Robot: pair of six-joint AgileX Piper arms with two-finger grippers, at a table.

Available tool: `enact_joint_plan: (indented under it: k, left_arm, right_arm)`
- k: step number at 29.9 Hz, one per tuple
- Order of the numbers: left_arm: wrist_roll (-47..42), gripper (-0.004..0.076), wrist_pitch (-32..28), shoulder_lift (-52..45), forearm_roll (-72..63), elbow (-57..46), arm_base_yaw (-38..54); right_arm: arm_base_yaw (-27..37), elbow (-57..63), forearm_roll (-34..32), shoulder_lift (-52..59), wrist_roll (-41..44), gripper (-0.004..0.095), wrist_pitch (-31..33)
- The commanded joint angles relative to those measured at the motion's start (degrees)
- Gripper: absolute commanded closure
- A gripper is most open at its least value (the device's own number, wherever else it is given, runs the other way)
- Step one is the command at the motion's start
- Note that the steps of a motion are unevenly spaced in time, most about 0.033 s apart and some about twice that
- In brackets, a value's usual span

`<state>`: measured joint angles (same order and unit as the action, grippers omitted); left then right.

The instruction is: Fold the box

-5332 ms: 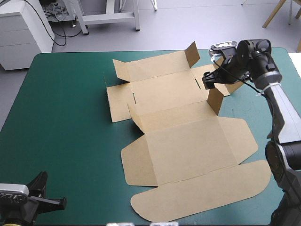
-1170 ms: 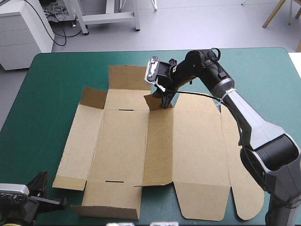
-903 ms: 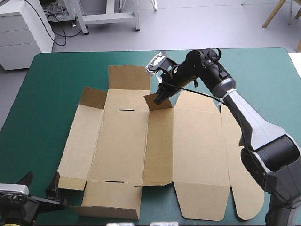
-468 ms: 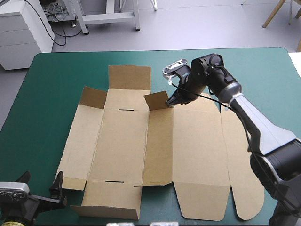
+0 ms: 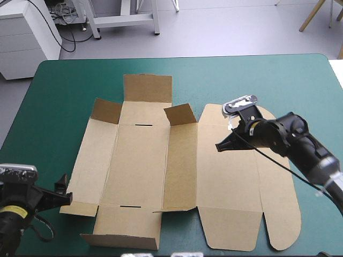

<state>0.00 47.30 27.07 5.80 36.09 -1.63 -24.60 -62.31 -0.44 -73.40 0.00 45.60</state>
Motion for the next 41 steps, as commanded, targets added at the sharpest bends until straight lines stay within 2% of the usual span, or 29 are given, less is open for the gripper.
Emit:
enact_joint_plan:
  k: [1,3,5,16,19,22,28,35,41]
  left_arm:
    - [0.0,0.0094,0.4,7.3,1.8,6.9,-0.4]
    - [0.0,0.0094,4.2,11.5,1.8,10.2,-0.4]
    - [0.0,0.0094,5.3,14.8,1.5,12.4,-0.4]
    - [0.0,0.0094,4.1,26.2,-2.7,13.7,-0.3]
    - [0.0,0.0094,5.1,28.8,-5.8,13.7,2.5]
    - [5.5,0.0094,6.0,32.2,-13.8,13.7,9.0]
    - [25.2,0.0094,10.9,41.0,-35.1,13.7,24.3]
    - [32.6,0.0094,15.2,50.8,-39.4,13.7,27.6]
    - [36.2,0.0094,16.8,53.3,-44.7,13.7,27.5]
  right_arm:
    - [0.4,5.2,-0.8,8.0,1.7,0.0912,-8.3]
    - [0.4,8.1,-1.6,11.1,2.2,0.0924,-9.7]
    - [0.4,10.8,-2.3,14.0,2.6,0.0927,-10.2]
    - [0.4,20.7,-3.9,28.3,2.7,0.0927,-12.1]
    - [0.4,22.3,-4.0,32.3,2.7,0.0927,-12.2]
    - [0.4,23.8,-4.0,35.7,2.7,0.0927,-11.4]
    - [0.4,24.9,-4.1,42.2,2.7,0.0927,-9.1]
    - [0.4,25.2,-5.1,48.0,2.7,0.0927,-6.3]
    - [0.4,25.2,-6.1,50.9,2.4,0.0927,-4.7]
